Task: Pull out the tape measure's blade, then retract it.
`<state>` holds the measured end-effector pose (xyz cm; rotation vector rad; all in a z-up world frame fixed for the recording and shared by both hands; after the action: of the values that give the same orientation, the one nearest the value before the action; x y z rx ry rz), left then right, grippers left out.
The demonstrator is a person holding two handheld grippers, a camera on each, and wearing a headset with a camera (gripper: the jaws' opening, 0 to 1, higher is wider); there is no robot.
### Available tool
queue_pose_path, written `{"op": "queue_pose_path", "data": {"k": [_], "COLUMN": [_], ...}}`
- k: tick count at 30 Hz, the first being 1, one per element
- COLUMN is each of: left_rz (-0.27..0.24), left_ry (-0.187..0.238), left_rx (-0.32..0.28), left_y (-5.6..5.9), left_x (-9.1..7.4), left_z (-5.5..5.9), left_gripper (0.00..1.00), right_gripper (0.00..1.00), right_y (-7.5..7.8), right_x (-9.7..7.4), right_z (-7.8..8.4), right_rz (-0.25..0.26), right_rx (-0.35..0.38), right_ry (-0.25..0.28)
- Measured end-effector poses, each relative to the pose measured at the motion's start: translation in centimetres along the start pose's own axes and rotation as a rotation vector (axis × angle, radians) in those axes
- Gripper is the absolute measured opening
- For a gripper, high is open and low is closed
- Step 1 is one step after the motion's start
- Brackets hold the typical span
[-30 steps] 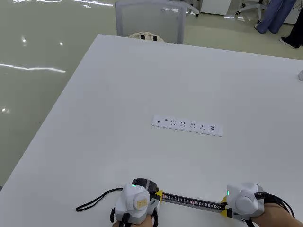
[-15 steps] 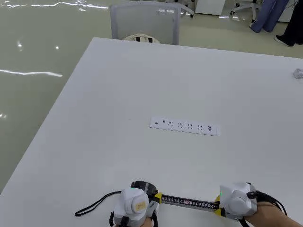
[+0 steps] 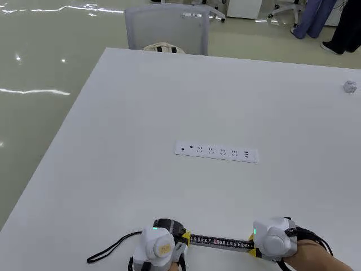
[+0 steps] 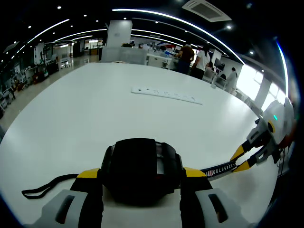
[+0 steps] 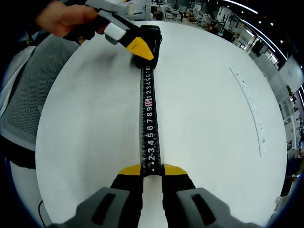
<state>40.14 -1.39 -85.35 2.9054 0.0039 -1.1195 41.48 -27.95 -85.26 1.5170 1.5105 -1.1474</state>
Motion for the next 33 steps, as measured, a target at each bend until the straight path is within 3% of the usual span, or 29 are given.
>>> {"op": "queue_pose_path", "data": {"k": [33], "left_rz": [0.004], "left_ry": [-0.009], "left_rx": [-0.011], "left_y": [0.0], "left_x": [0.1], "left_z": [0.1], "left_gripper": [0.62], "right_gripper": [0.14], "right_y": [0.1], "right_x": [1.5], "right_z": [-3.7], "right_rz": [0.030], "right_rx": [-0.020], "right_ry": [0.045]}}
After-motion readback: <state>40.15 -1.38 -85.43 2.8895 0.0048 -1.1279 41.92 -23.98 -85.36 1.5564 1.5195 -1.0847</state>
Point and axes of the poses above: the centre of the closed fingertips' face, and the gripper's own axes: x roughly forward along the fingers, y roughly to its right, z roughly out of its underside, the point moved 9 cm from there along -x, roughly backward along the fingers, and after that the axes turned 11 degrees about -z, right-handed, at the moved point
